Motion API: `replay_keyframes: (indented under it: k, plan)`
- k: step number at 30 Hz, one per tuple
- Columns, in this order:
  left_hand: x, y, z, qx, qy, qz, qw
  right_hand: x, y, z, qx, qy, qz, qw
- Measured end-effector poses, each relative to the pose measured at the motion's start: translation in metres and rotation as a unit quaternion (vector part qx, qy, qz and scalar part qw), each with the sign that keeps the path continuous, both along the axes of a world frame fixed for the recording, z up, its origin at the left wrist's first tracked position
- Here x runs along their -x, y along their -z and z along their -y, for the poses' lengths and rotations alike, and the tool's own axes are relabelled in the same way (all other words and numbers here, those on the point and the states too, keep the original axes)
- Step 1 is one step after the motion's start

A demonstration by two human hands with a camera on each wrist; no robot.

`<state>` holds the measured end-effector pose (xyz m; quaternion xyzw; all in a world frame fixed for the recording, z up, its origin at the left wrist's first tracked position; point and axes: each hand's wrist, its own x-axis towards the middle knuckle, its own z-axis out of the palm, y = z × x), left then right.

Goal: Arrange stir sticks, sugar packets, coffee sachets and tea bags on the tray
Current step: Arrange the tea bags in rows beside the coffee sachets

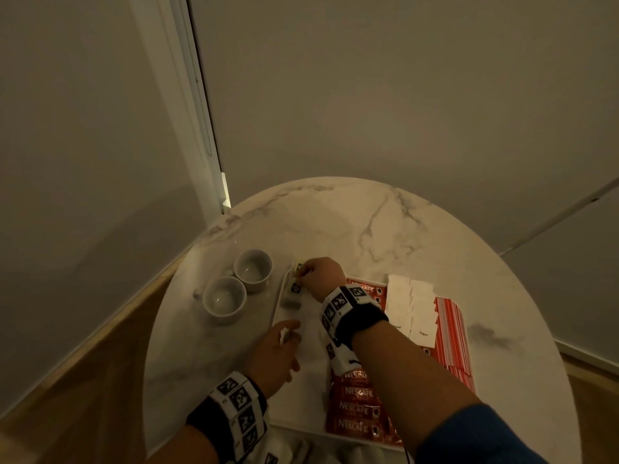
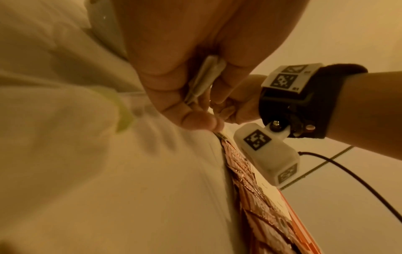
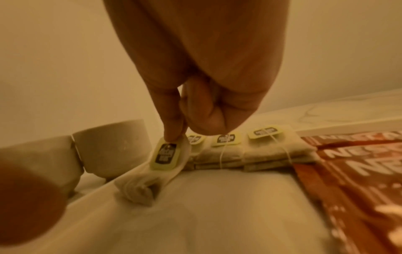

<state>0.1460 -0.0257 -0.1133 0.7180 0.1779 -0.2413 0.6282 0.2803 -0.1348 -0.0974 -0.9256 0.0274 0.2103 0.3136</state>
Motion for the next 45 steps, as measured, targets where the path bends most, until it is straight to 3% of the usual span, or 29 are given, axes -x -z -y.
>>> replay_keyframes:
  k: [11, 39, 45]
  plan:
    - [-0.016, 0.000, 0.007, 0.061, -0.053, -0.015, 0.997, -0.010, 0.005, -0.004, 0.014, -0.014, 0.012, 1.000]
    - [-0.028, 0.003, 0.012, 0.051, -0.056, -0.019, 0.997, -0.015, 0.006, 0.004, 0.041, -0.008, 0.041, 0.998]
    - [-0.027, -0.009, 0.008, 0.069, -0.066, -0.014, 0.995, -0.011, -0.013, 0.011, -0.032, 0.010, 0.064, 0.997]
